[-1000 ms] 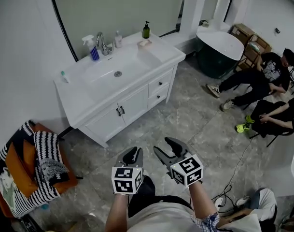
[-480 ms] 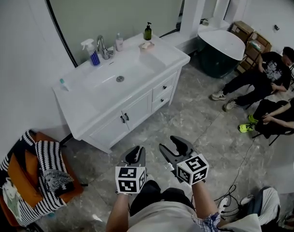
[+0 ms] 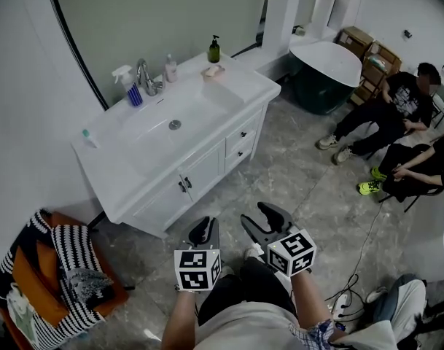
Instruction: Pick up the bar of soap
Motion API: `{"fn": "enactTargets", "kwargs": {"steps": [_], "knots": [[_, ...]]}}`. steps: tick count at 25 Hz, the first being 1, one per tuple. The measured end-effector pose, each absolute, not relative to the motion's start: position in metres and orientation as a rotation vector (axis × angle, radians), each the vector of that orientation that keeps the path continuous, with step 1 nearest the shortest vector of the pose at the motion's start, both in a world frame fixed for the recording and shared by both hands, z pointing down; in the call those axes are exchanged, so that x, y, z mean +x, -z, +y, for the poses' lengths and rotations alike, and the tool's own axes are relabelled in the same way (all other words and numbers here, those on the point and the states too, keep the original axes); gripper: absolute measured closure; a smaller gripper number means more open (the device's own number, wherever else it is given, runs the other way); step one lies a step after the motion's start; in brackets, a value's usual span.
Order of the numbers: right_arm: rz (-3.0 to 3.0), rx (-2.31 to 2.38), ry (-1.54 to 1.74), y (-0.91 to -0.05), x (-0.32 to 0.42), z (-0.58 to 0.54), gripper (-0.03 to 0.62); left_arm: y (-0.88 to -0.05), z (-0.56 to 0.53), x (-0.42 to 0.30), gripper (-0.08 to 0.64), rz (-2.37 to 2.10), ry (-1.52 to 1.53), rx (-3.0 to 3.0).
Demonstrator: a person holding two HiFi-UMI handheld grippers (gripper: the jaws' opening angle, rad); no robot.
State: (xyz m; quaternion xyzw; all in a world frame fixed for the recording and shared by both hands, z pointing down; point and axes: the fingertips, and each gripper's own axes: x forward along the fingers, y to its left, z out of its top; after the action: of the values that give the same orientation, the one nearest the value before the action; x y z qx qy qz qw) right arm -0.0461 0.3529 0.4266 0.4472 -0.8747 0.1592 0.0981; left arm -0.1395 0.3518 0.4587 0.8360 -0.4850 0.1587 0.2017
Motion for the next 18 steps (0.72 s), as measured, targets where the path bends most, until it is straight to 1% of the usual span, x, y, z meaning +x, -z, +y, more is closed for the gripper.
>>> {"fn": "enactTargets", "kwargs": {"steps": [8, 12, 18], "knots": [[-2.602, 1.386, -0.414, -0.424, -0.033, 0.324, 0.367, -0.458, 0.32, -0.149, 0.499, -1.437, -0.402, 2.323], [-2.641, 1.468, -0.514, -0.431, -0.02, 0.302, 0.367, -0.466, 0.305, -0.147, 0.503, -1.439, -0.42, 2.307], [-2.567, 1.411, -0.426, -0.439, -0.014, 0.259, 0.368, -0.471, 0.264, -0.139, 0.502, -1.452, -0.44, 2.302]]}}
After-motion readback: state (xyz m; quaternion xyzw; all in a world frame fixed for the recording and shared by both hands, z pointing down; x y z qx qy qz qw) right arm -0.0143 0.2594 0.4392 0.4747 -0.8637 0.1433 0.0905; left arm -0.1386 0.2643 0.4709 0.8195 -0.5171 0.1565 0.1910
